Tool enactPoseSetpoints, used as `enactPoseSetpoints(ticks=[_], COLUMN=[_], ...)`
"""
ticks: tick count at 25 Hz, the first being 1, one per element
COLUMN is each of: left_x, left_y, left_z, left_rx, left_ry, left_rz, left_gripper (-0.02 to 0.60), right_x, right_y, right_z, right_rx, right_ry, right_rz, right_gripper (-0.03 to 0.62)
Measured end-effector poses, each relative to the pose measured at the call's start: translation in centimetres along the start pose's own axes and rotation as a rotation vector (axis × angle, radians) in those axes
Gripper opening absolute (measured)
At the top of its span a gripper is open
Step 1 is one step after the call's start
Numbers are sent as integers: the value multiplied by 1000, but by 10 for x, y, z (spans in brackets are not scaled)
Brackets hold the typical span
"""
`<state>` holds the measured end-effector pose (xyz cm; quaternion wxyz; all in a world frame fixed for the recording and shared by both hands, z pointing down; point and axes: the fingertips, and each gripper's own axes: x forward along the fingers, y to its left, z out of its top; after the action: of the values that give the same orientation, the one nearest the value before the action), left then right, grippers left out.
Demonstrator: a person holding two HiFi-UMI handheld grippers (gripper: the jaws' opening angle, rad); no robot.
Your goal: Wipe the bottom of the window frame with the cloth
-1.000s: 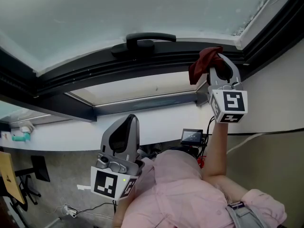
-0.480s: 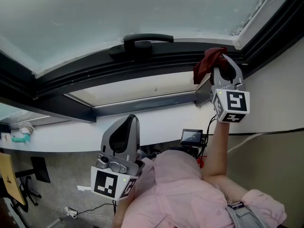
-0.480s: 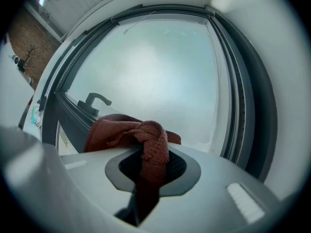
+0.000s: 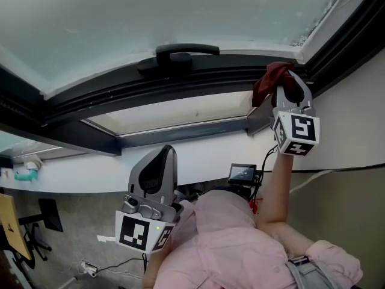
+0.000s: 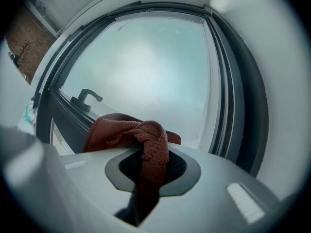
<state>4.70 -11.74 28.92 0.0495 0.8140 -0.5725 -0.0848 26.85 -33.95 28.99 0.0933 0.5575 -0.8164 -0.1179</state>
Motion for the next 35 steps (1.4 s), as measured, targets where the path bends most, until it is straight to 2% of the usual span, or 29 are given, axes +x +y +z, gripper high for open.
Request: enactPoseSetpoints(ticks=[11,26,31,35], left_x=[0,5,4,-10], left_y=[3,2,4,4], left_z=[3,4,7,10], left_rx=[2,3,13,21], left_ry=[-8,-4,-10,-20], left_rz=[5,2,9,38], left_gripper=[-4,-3,-3,-3], right_x=[-2,-5,-2,-4], right_y=[-24,-45,-47,-51], right_z=[-7,-12,-12,-11], right_rx=[-9,-6,-31,-98], right_ry=[38,51,50,56], right_rz=[-79,-147,-167,-208], right_gripper=[58,58,58,57])
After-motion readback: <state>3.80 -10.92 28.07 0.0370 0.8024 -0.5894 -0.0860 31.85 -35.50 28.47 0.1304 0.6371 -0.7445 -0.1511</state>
